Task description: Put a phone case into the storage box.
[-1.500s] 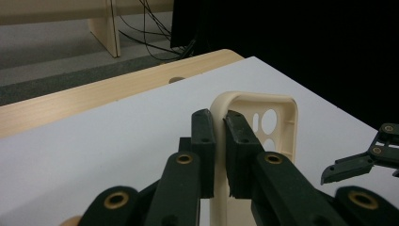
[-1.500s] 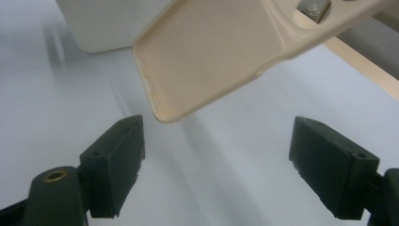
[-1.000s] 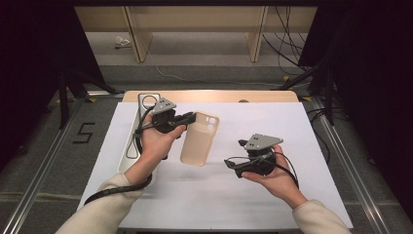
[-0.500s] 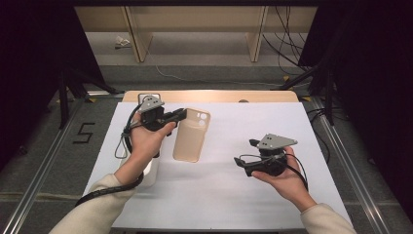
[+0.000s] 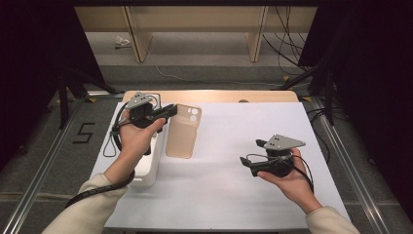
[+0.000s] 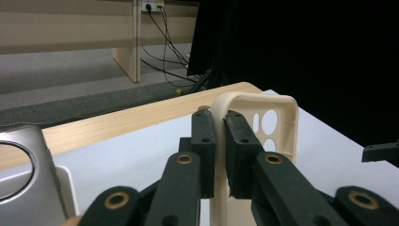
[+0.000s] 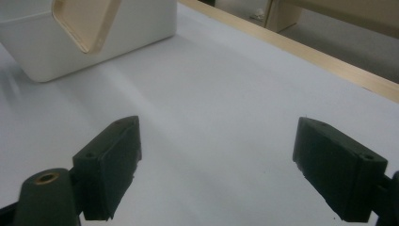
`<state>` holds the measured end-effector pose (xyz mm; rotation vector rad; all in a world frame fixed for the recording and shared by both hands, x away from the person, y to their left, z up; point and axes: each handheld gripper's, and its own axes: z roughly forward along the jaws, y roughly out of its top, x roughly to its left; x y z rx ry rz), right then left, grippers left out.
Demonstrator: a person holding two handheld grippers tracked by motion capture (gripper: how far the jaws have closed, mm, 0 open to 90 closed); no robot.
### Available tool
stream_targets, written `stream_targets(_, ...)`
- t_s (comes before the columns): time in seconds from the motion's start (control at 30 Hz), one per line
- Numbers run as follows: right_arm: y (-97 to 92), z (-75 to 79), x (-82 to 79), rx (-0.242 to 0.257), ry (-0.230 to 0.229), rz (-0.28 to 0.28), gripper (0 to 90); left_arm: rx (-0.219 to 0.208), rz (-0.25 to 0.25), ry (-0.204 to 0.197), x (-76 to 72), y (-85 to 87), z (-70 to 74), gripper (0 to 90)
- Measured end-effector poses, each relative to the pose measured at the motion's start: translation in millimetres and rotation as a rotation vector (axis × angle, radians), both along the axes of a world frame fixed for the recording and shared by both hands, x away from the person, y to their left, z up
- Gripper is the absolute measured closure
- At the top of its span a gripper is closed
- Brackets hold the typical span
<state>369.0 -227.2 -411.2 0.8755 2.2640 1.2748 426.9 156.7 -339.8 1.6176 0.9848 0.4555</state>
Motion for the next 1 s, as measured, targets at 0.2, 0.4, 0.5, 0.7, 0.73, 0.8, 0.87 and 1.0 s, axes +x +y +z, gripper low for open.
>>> stream_targets(0.2, -3.9, -0.3, -0.8, 0.002, 0.000, -0.012, 16.8, -0.006, 0.018, -0.010, 1.3, 8.8, 4.7, 83.2)
stream_targets(0.4, -7.3, -0.6, -1.9, 0.007, 0.001, -0.021, 16.8, -0.008, 0.030, -0.018, 1.8, 15.9, 8.7, 83.2)
stream_targets(0.5, -9.3, -0.2, -2.1, 0.007, -0.005, -0.027, 16.7, -0.009, 0.036, -0.021, 2.5, 19.2, 9.6, 83.2)
stream_targets(0.7, -14.3, 0.1, -2.4, 0.012, -0.005, -0.039, 16.7, -0.012, 0.044, -0.028, 3.5, 25.3, 11.1, 83.2)
stream_targets(0.73, -14.6, -0.1, -2.5, 0.014, -0.004, -0.041, 16.7, -0.014, 0.046, -0.029, 3.6, 26.1, 11.5, 83.2)
stream_targets(0.8, -15.1, -0.1, -2.9, 0.015, -0.003, -0.044, 16.7, -0.015, 0.047, -0.031, 3.9, 28.1, 12.5, 83.3)
stream_targets(0.87, -15.6, 0.0, -3.1, 0.016, -0.003, -0.046, 16.7, -0.016, 0.051, -0.035, 4.2, 30.0, 13.7, 83.3)
stream_targets(1.0, -16.3, -0.4, -3.3, 0.020, 0.000, -0.047, 16.7, -0.016, 0.061, -0.036, 5.2, 34.6, 15.4, 83.2)
